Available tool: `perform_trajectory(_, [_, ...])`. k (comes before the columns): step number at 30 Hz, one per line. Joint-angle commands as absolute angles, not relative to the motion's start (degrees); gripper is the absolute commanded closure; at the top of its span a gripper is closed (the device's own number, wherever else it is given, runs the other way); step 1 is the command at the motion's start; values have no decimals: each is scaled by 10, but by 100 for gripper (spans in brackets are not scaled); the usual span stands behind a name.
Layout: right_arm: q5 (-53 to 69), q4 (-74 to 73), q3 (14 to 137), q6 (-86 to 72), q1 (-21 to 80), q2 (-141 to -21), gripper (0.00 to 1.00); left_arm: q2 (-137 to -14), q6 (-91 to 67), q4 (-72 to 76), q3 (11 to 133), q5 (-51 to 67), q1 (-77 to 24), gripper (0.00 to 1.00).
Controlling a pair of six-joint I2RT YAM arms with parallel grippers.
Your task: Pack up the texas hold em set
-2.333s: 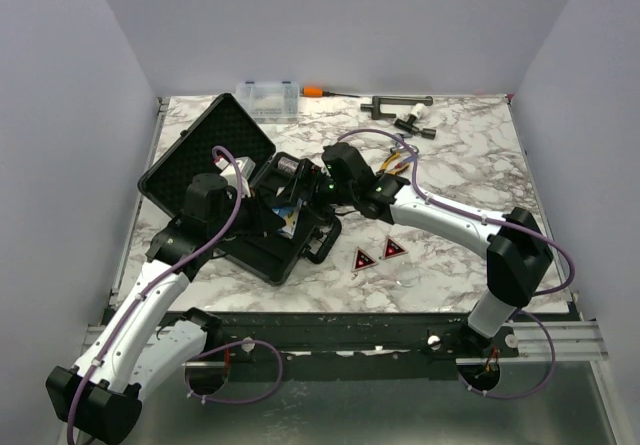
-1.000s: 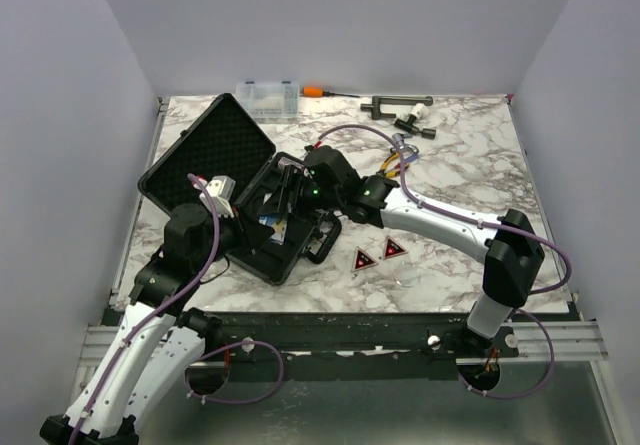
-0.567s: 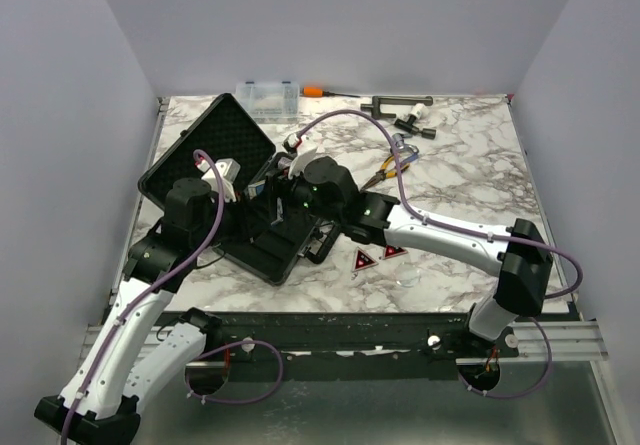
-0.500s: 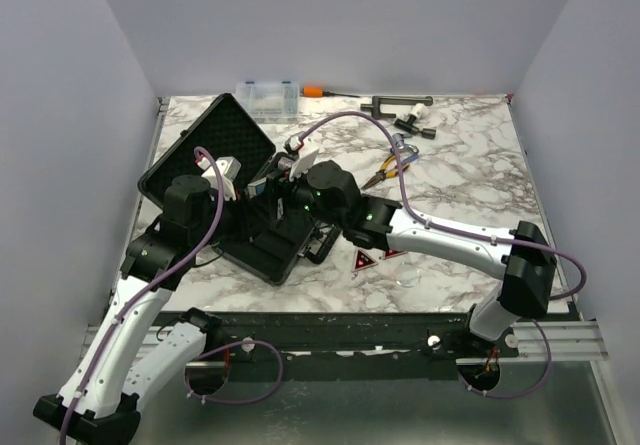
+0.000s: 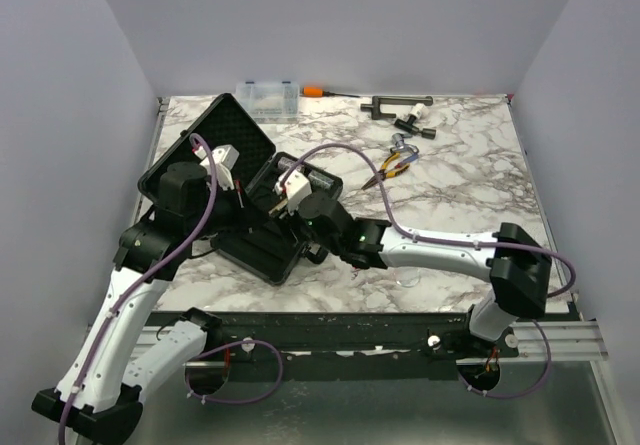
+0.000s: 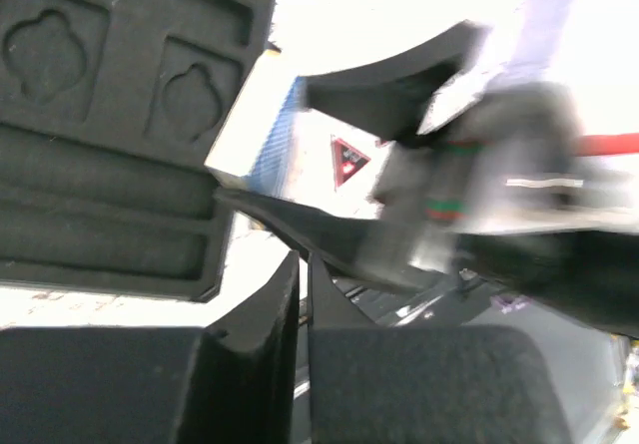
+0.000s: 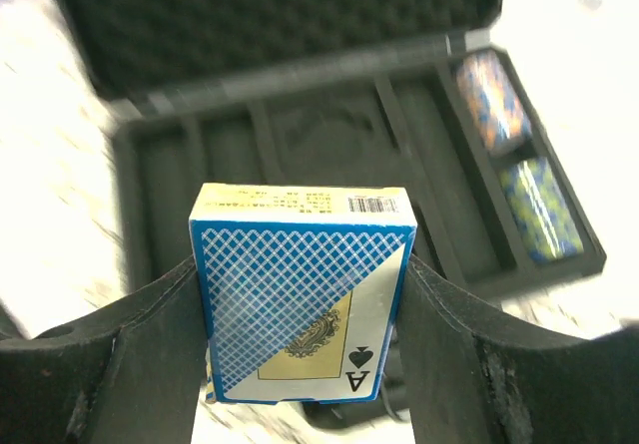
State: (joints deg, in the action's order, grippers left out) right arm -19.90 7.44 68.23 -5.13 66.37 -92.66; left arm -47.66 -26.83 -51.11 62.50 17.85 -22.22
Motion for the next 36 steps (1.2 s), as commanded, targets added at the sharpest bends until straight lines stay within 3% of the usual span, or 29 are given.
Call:
perform_trajectory(1, [-258,-19,665,7,665,-962,99,-446,-283,-458,641,203,-220,100])
perform_trajectory(11, [-291,-73,734,-137,664,-981,99,-366,-283,-463,548,203,-220,100])
perform_trajectory(20, [-363,-298,911,-427,650,-1069,99,-232,-283,-385,422,203,-220,100])
perform_trajectory(26, [-282,-391,951,-602,590,-1119,99,-164,-283,-360,383,203,-220,100])
perform_trajectory(36, [-231,-384,957,-675,557,-1156,99,-139,-283,-359,377,203,-220,100])
